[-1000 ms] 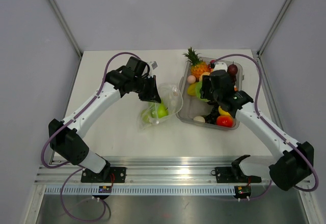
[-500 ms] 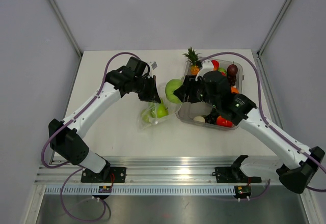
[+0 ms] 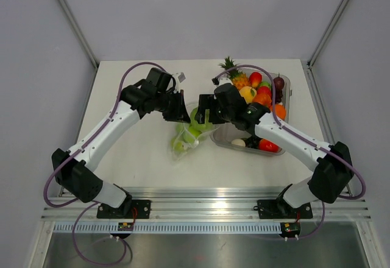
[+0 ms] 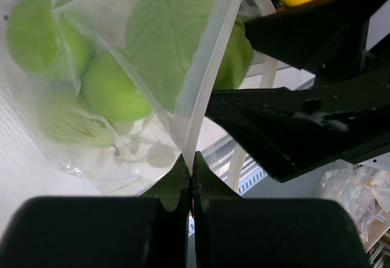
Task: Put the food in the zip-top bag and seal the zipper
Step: Place the fake fruit in the zipper food storage bag, then pick up the fake fruit from the bin.
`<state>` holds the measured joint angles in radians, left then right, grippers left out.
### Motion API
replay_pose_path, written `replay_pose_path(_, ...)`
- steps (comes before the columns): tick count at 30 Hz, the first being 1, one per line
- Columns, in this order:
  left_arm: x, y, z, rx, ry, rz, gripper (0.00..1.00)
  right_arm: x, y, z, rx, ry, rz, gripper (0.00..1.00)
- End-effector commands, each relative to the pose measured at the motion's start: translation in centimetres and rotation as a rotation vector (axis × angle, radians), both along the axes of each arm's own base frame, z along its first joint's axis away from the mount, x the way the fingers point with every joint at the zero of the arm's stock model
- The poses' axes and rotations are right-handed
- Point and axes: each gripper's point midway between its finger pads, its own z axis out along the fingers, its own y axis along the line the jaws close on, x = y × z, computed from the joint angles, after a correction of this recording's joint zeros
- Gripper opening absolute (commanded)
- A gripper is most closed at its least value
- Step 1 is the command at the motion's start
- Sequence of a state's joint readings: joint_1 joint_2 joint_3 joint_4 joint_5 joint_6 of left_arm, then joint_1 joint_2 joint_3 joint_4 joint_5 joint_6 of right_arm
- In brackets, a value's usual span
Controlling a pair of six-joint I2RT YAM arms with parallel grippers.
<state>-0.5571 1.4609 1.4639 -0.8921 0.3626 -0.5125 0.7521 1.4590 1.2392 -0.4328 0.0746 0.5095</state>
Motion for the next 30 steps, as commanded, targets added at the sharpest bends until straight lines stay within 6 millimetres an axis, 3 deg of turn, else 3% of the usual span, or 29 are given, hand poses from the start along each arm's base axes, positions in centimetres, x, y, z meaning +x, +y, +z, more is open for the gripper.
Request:
replay_pose_path(1,0.2,-0.3,2.5,-0.046,-0.078,-0.019,0.0,1.7,1.7,4.9,0.082,-0.096,-0.01,0.91)
replay_pose_path(4,0.2,-0.4,2.2,-0.045,-0.071,-0.019,0.0,1.6,1.4,6.0,0.089,-0.117,-0.011,0.94)
replay_pose_path(7,0.4,-0.5,2.0,-0.044,-0.07,-0.021,0.0,1.3,-0.3,7.5,0.076,-0.158,-0.05,0.94)
replay_pose_path(10,0.6,-0.6,1.9,-0.044,-0.07,-0.019,0.0,1.5,-3.6,9.1,0.022,-0.24,-0.155,0.97)
replay_pose_path(12,0.6,-0.6,2.2,-0.047,-0.077,-0.02,0.0,1.5,-5.9,8.5,-0.058,-0.24,-0.222,0.97)
replay_pose_path(13,0.7,-0.6,2.2,-0.046,-0.079,-0.02,0.0,2.2,-7.9,8.3,-0.114,-0.251,-0.29,0.97)
replay_pose_path(15,0.8,-0.6,2.4,-0.047,-0.082,-0.019,0.0,2.3,-11.4,6.6,-0.223,-0.205,-0.369,0.96)
replay_pose_path(16,0.8,-0.6,2.5,-0.045,-0.086,-0.02,0.0,2.9,-14.1,6.0,-0.271,-0.19,-0.449,0.96)
replay_pose_path(17,0.8,-0.6,2.6,-0.048,-0.087,-0.02,0.0,2.5,-16.3,4.3,-0.332,-0.14,-0.485,0.96)
replay_pose_path(19,0.8,-0.6,2.7,-0.05,-0.089,-0.022,0.0,2.1,-18.7,3.0,-0.352,-0.102,-0.525,0.96)
replay_pose_path(20,0.7,-0.7,2.6,-0.05,-0.085,-0.024,0.0,1.9,-20.6,1.4,-0.38,-0.066,-0.563,0.96)
replay_pose_path(23,0.8,-0.7,2.5,-0.05,-0.084,-0.026,0.0,0.8,-22.9,-0.7,-0.439,-0.02,-0.597,0.95)
replay_pose_path(30,0.9,-0.9,2.4,-0.054,-0.081,-0.034,0.0,-1.2,-24.2,-6.6,-0.495,0.139,-0.606,0.91)
